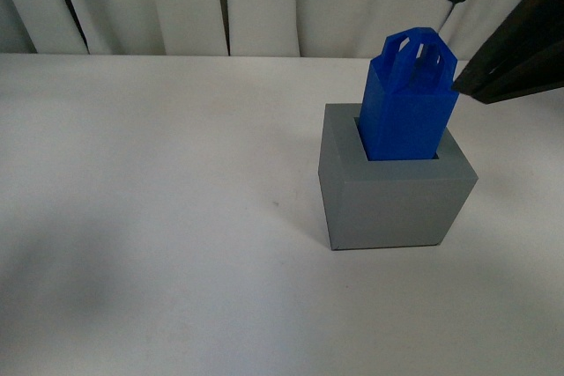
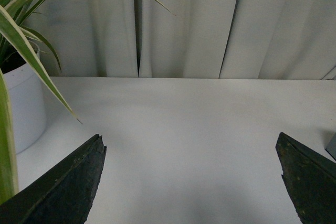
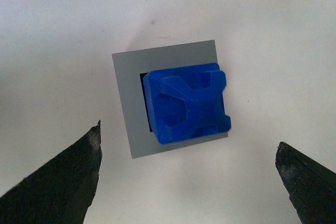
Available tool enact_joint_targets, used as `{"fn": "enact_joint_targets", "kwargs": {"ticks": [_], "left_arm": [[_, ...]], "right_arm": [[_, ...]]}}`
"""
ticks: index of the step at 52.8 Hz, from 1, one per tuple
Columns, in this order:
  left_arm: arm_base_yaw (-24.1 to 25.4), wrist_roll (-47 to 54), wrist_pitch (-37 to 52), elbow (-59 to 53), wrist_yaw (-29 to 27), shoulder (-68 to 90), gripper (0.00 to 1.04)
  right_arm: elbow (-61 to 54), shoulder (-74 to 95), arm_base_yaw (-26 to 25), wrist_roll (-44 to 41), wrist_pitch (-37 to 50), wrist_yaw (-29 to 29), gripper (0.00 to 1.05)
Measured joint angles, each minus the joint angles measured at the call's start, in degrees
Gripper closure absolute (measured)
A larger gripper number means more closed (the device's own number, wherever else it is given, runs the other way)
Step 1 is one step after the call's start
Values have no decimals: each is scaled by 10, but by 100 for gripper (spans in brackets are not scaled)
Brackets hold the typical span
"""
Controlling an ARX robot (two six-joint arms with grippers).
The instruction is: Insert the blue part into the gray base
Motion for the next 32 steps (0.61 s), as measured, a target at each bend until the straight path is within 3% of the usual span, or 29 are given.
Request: {"fn": "enact_joint_targets", "kwargs": {"ticks": [10, 18, 26, 29, 32], "left_arm": [[0, 0, 0, 0, 0, 0, 6], [0, 0, 0, 0, 0, 0, 6], [0, 0, 0, 0, 0, 0, 6], [0, 0, 0, 0, 0, 0, 6], [0, 0, 0, 0, 0, 0, 6]], "right_arm": [[-120, -124, -55, 42, 89, -86, 7], [-280, -268, -136, 122, 210, -182, 7], [-425, -398, -203, 187, 294, -214, 7], [-512, -469, -237, 251, 384, -199, 7], [-537, -489, -249, 291, 417, -194, 7]]}}
